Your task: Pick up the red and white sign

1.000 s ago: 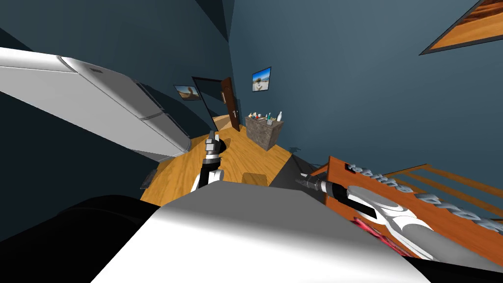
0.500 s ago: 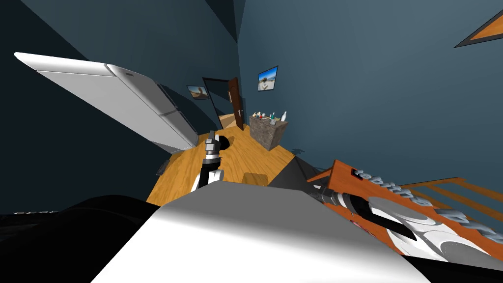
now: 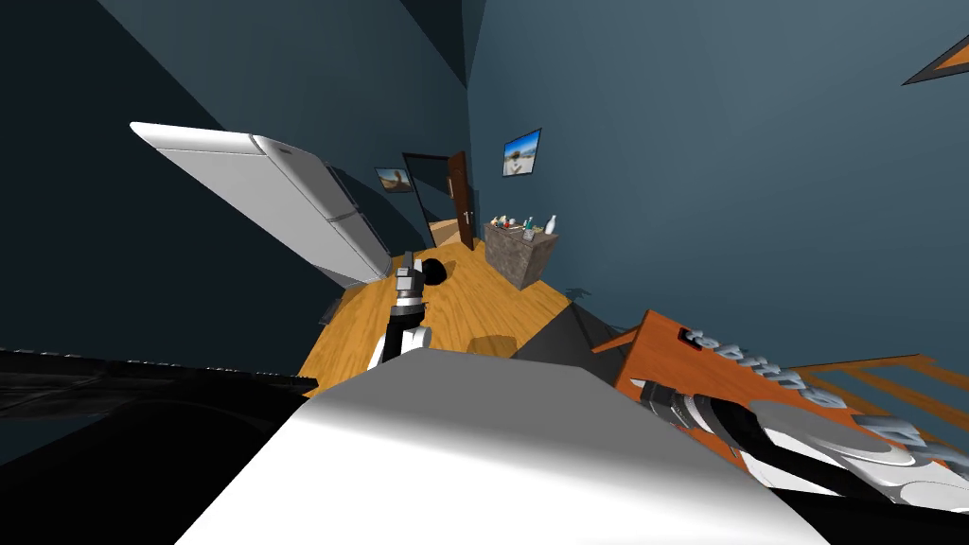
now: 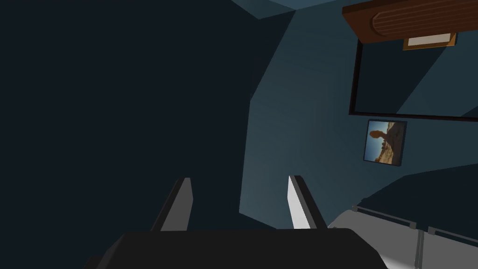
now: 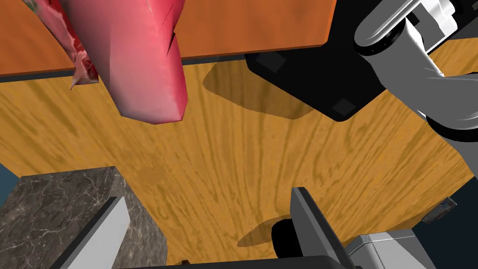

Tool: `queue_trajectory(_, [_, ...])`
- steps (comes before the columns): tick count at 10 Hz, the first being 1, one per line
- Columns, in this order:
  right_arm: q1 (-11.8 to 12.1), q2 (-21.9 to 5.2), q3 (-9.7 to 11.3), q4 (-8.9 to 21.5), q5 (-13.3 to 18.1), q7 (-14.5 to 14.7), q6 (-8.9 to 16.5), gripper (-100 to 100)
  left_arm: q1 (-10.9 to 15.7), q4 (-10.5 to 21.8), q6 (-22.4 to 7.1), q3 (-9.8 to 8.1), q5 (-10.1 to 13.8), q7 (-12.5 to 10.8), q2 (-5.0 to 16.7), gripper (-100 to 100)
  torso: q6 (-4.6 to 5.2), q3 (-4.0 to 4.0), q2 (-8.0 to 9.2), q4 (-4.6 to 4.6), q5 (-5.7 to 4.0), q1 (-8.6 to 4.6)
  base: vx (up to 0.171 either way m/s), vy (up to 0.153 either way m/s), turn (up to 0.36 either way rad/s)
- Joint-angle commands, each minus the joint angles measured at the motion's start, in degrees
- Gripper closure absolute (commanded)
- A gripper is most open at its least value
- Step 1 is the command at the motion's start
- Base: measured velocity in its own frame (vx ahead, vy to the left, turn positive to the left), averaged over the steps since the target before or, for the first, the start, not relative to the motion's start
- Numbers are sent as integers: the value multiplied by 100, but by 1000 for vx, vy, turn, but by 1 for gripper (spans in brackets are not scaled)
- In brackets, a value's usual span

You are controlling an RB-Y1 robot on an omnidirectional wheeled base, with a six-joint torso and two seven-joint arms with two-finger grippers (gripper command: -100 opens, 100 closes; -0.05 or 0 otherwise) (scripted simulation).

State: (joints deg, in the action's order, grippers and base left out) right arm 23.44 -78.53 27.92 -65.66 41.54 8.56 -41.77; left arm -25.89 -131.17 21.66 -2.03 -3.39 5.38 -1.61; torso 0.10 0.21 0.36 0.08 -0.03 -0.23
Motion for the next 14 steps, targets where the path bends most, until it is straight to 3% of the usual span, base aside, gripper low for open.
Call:
queue_trajectory(1, [-79, 47, 87, 286, 50, 94, -124, -100, 0, 0, 0, 0, 0, 0, 0, 0, 0, 0, 0, 0, 0, 0, -65, -50, 62])
queue_trajectory(6, [184, -330, 521, 933, 196, 209, -292, -100, 0, 0, 0, 0, 0, 0, 0, 0, 2, 11, 20, 4, -1, -1, -115, -64, 73])
queue_trajectory(8, [165, -319, 512, 938, 198, 210, -293, -100, 0, 0, 0, -1, 0, 0, 0, 0, 3, 16, 26, 7, -7, -18, -92, -70, 19])
queue_trajectory(9, [163, -319, 522, 956, 206, 213, -296, 0, -1, 0, 0, 0, 0, 0, 0, 0, 1, 2, 0, 2, -5, 0, -11, -8, -2])
queue_trajectory(10, [164, -132, 570, 1052, 227, 191, -185, -100, -1, 0, 0, 0, 0, 0, 0, 0, 0, -9, -18, -3, -1, 13, -20, -10, 169])
queue_trajectory(12, [164, 54, 618, 1148, 249, 170, -74, -100, -1, 0, 0, 0, 0, 0, 0, 0, -3, -14, -25, -5, -1, 13, -23, -18, 151])
queue_trajectory(13, [199, -29, 598, 1051, 234, 158, -81, -100, -1, 0, 0, 0, 0, 0, 0, 0, -2, -13, -24, -5, -1, 13, -10, -9, 23])
queue_trajectory(14, [205, -20, 598, 1054, 231, 161, -64, 100, -2, 0, 0, 0, 0, 0, 0, 0, 0, -15, -28, -5, 1, 16, 0, 0, 0])
